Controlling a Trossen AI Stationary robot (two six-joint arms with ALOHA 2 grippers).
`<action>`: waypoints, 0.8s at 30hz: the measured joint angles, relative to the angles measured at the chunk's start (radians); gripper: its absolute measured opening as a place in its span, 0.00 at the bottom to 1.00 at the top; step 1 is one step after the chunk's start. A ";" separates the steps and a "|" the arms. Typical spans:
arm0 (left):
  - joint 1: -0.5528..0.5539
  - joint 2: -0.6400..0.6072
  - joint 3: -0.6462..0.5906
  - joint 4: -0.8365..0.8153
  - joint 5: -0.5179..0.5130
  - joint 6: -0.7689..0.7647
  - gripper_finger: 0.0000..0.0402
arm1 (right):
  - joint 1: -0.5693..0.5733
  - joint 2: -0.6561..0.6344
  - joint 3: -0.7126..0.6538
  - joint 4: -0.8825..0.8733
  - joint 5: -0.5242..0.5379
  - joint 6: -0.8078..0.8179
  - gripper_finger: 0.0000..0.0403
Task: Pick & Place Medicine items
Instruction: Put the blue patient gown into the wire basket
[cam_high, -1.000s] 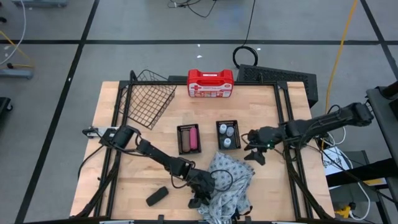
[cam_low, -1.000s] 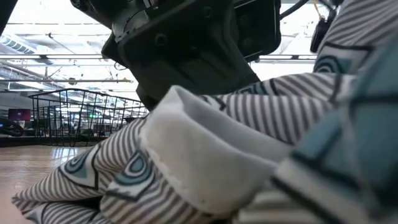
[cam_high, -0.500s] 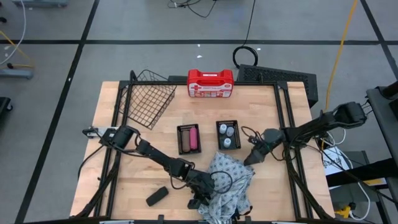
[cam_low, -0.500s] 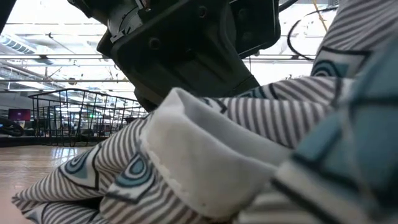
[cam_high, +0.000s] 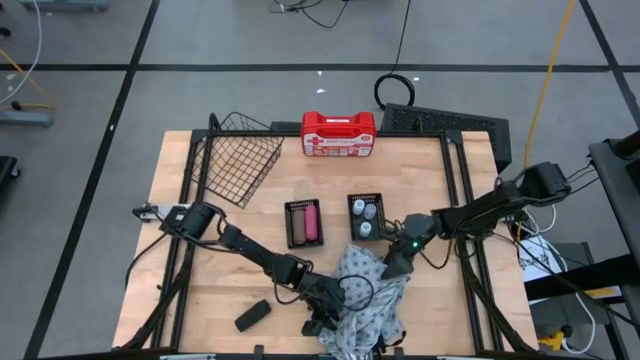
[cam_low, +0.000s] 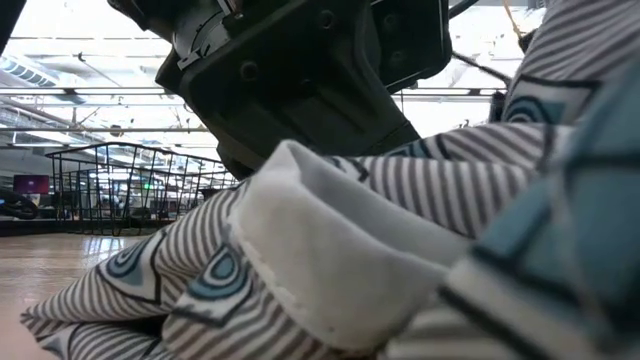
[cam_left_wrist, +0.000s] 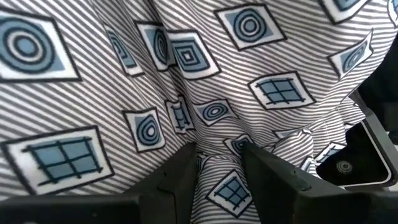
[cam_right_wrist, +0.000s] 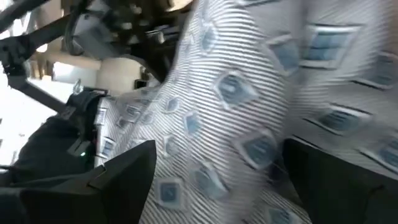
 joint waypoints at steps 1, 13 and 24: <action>0.000 0.000 0.000 0.002 0.000 0.000 0.36 | 0.005 0.017 0.016 0.006 -0.008 -0.001 0.85; 0.007 0.000 -0.001 0.008 -0.008 0.011 0.36 | 0.070 0.233 0.107 0.016 -0.004 -0.019 0.82; 0.007 0.000 -0.001 0.011 -0.028 0.019 0.36 | 0.077 0.279 0.110 0.041 0.033 -0.063 0.48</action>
